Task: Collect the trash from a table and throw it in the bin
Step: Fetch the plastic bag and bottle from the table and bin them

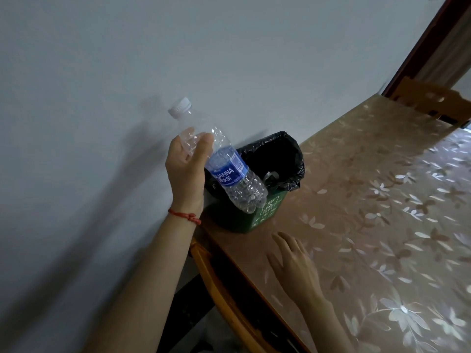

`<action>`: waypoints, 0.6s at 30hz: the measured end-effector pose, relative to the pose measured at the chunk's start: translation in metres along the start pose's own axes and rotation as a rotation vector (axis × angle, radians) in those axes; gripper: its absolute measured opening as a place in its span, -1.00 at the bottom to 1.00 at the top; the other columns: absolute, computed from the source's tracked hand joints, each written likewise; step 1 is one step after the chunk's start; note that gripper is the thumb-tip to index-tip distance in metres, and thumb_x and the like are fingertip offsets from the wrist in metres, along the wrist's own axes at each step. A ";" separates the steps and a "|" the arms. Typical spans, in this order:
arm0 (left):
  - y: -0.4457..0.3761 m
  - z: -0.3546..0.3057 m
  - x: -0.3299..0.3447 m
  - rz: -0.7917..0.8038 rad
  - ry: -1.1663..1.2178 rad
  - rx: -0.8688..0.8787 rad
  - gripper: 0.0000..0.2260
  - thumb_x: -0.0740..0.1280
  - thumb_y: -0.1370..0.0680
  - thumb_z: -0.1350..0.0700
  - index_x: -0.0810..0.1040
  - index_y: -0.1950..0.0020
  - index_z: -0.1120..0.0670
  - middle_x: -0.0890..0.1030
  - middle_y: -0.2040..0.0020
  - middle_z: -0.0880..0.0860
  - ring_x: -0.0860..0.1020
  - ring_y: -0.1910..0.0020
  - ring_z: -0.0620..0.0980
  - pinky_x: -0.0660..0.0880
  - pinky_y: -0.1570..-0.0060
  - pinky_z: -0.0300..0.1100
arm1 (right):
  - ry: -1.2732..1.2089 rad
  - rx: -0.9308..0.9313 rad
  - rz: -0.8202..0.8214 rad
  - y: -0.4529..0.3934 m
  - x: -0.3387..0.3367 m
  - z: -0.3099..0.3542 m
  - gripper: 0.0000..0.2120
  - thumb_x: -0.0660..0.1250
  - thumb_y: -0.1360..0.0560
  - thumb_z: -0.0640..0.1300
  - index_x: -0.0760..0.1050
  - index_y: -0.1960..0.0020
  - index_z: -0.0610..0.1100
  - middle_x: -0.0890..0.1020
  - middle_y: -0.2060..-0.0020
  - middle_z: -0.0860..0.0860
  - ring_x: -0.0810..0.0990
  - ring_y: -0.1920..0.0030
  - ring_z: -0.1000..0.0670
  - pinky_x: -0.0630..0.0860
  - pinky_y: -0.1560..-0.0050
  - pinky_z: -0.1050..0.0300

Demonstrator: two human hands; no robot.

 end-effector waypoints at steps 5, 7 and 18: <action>-0.014 0.003 0.014 -0.082 0.144 -0.023 -0.40 0.43 -0.30 -0.05 0.42 -0.22 0.25 0.58 -0.01 0.10 0.59 0.05 -0.03 0.56 -0.01 -0.04 | -0.003 0.005 0.035 0.003 0.006 -0.003 -0.61 0.47 -0.36 -0.13 0.53 -0.17 -0.15 0.61 -0.09 -0.05 0.60 -0.07 -0.05 0.56 0.10 0.13; -0.017 0.014 0.021 -0.114 0.196 -0.066 -0.38 0.43 -0.33 0.00 0.37 -0.26 0.30 0.55 -0.10 0.20 0.57 -0.02 0.02 0.51 -0.13 0.09 | -0.016 0.012 0.050 0.003 0.008 -0.005 -0.61 0.45 -0.39 -0.11 0.52 -0.18 -0.14 0.60 -0.11 -0.05 0.58 -0.10 -0.05 0.57 0.06 0.11; -0.012 0.072 0.012 -0.136 -0.065 -0.230 -0.49 0.48 -0.37 0.15 0.37 -0.23 0.24 0.52 -0.20 0.14 0.53 -0.14 0.04 0.49 -0.16 -0.06 | -0.083 0.028 0.098 0.007 0.014 -0.009 -0.65 0.36 -0.46 -0.07 0.49 -0.22 -0.12 0.56 -0.17 -0.02 0.54 -0.15 -0.04 0.51 -0.01 0.12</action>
Point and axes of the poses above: each hand's wrist, its own y-axis away from the middle knuckle, its own x-axis out of the palm, z = x × y, the point moved 3 cm from there along -y, towards the middle knuckle
